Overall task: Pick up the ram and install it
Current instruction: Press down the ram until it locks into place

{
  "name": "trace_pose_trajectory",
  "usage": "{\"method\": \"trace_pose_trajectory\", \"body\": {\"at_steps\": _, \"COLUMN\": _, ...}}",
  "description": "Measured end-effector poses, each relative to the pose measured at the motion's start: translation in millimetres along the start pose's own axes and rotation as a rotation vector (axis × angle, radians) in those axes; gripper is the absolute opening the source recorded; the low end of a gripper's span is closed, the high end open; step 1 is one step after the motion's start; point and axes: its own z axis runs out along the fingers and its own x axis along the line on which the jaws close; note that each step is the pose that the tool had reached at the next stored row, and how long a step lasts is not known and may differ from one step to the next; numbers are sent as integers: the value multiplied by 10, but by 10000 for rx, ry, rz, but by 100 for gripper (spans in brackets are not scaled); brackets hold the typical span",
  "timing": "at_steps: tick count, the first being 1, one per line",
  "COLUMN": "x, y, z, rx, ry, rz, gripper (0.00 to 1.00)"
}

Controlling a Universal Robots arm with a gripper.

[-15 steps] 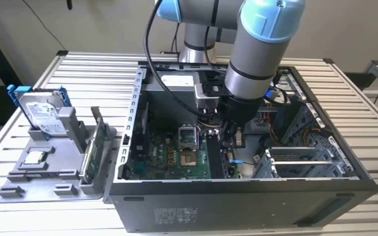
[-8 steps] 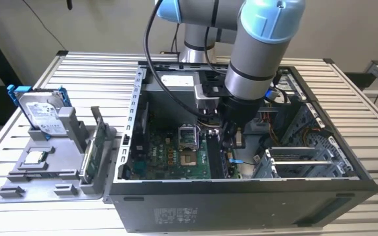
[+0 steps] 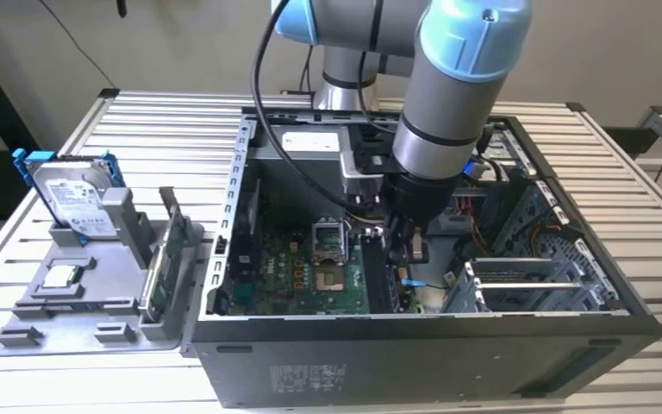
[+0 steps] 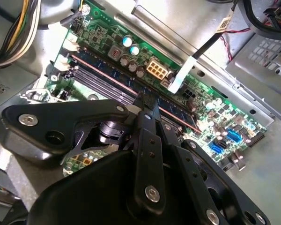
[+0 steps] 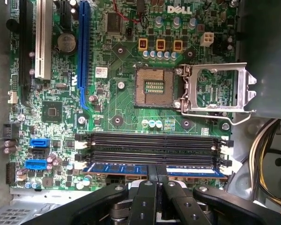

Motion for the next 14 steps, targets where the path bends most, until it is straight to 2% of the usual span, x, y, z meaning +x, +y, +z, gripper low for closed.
{"method": "trace_pose_trajectory", "body": {"at_steps": 10, "x": 1, "y": -3, "z": 92, "rx": 0, "ry": 0, "rz": 0, "gripper": 11}}
{"method": "trace_pose_trajectory", "body": {"at_steps": 14, "x": 2, "y": -3, "z": 97, "rx": -1, "ry": 4, "rz": 0, "gripper": 11}}
